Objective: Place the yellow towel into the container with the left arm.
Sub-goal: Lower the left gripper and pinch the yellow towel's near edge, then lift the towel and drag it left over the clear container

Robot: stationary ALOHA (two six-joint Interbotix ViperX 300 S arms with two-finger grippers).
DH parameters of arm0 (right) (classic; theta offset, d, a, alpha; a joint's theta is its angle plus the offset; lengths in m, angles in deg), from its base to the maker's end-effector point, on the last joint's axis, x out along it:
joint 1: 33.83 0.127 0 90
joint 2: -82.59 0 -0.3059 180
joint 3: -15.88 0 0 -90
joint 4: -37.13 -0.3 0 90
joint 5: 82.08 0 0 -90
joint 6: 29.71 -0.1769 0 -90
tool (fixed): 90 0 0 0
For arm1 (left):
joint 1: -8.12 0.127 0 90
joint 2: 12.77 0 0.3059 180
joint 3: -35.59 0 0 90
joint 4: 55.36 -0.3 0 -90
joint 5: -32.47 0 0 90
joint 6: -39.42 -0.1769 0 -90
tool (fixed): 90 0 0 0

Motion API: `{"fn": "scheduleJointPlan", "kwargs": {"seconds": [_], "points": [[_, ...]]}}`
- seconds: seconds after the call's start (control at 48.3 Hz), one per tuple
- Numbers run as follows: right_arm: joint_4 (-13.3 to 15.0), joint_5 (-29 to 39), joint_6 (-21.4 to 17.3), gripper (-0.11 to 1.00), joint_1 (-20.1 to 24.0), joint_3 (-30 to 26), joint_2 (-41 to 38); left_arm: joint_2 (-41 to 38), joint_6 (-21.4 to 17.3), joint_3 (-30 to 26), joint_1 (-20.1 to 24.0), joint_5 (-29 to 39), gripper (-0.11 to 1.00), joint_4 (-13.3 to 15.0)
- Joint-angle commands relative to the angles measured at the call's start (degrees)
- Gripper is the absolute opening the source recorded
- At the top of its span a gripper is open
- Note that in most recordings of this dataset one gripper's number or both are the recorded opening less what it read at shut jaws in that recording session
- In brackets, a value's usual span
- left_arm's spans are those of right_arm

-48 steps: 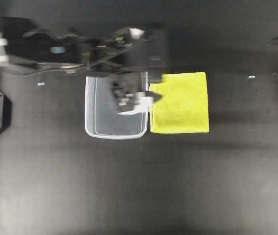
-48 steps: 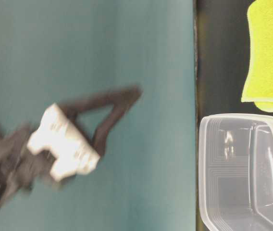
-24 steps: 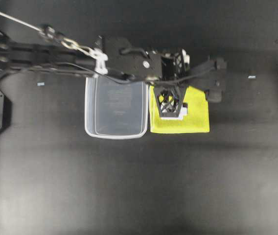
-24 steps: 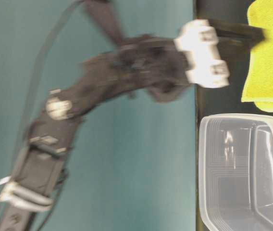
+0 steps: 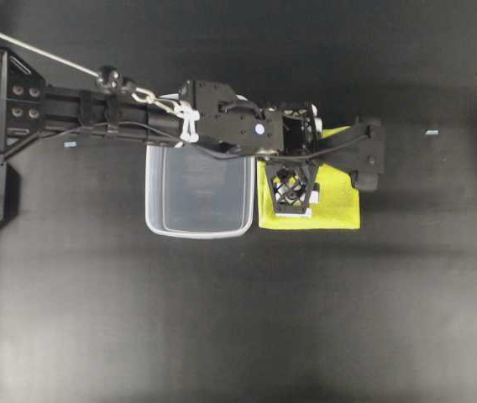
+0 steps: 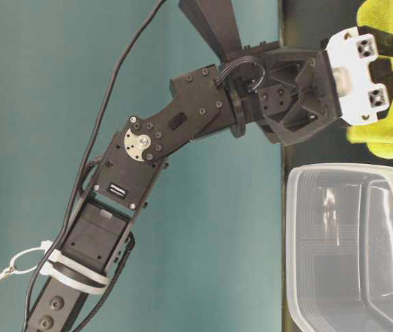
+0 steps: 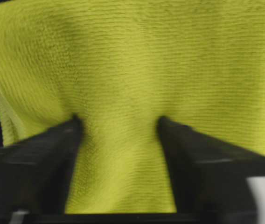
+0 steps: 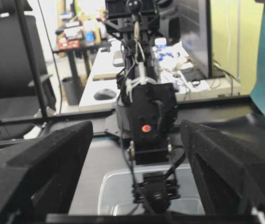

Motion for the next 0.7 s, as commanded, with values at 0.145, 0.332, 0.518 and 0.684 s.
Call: {"fn": "scheduleJointPlan", "kwargs": {"seconds": [0.145, 0.332, 0.518, 0.684], "points": [[-0.2, 0.3, 0.3, 0.73, -0.1, -1.1, 0.5, 3.4, -0.4, -0.5, -1.1, 0.5, 0.09, -0.2], [-0.2, 0.4, 0.2, 0.73, -0.1, -1.0, 0.6, 13.0, -0.4, -0.8, -1.2, 4.0, 0.07, -0.2], [-0.1, 0.4, 0.2, 0.73, -0.1, -1.0, 0.6, 24.2, -0.3, 1.1, -1.2, 11.7, 0.07, -0.2], [-0.1, 0.4, 0.2, 0.73, -0.1, -0.9, 0.6, 32.4, -0.3, 7.7, -1.2, 19.1, 0.07, -0.3]]}}
